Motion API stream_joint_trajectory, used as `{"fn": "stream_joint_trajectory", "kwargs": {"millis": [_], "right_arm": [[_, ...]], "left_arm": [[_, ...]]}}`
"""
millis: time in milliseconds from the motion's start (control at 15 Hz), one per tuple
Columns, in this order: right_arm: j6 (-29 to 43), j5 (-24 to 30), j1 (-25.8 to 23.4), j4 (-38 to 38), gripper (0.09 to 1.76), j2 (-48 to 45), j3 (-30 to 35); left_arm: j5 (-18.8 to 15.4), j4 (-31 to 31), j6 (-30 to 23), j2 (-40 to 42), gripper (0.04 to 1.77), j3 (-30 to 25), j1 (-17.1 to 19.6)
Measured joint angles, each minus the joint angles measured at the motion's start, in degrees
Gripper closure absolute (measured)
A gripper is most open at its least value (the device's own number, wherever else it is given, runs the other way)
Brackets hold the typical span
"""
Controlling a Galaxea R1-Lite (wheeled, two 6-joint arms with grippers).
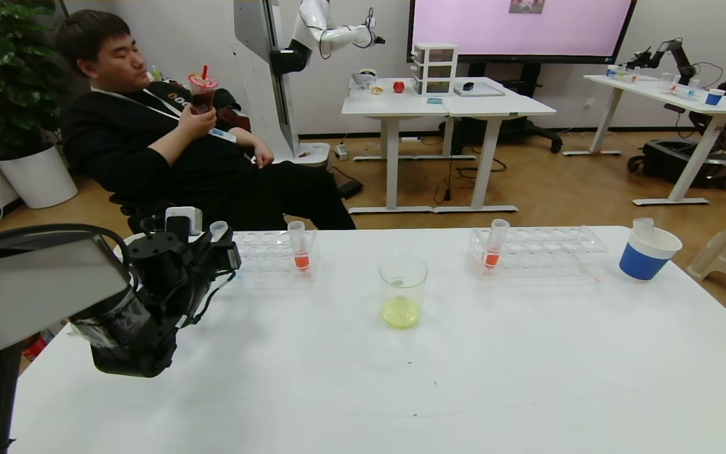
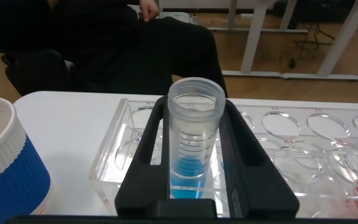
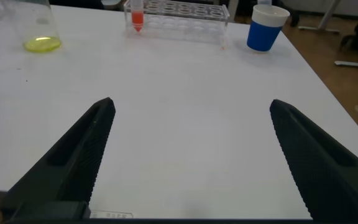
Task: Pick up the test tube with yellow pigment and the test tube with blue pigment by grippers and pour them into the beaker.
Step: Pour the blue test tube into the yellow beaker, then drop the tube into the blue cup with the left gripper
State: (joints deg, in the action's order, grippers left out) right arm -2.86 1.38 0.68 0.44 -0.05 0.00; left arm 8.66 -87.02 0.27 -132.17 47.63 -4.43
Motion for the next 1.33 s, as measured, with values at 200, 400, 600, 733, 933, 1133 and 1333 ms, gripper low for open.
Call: {"fn": "stream_joint_trajectory", "kwargs": {"millis": [200,400,600,733,933,1133,1333], "right_arm": [[0.02,0.00,0.00,0.00,0.11,0.00,0.00],[0.00,0.00,0.00,0.00,0.11,0.00,0.00],[0.02,0.00,0.00,0.00,0.11,0.00,0.00],[0.02,0.00,0.00,0.00,0.11,0.00,0.00],[0.02,0.00,0.00,0.00,0.11,0.00,0.00],[0.00,0.00,0.00,0.02,0.11,0.00,0.00],[0.00,0.00,0.00,0.00,0.11,0.00,0.00]], "left_arm": [[0.07,0.20,0.00,0.28,1.31,0.00,-0.09],[0.05,3.06,0.09,2.43,1.31,0.63,-0.20],[0.05,9.40,0.09,6.68,1.31,2.06,-0.26],[-0.04,13.76,0.04,9.96,1.31,3.15,-0.59],[-0.11,16.29,0.04,12.65,1.31,4.05,-0.89],[-0.41,21.37,0.17,14.80,1.31,6.36,-1.41],[-1.13,31.71,0.26,18.20,1.31,12.02,-4.11]]}}
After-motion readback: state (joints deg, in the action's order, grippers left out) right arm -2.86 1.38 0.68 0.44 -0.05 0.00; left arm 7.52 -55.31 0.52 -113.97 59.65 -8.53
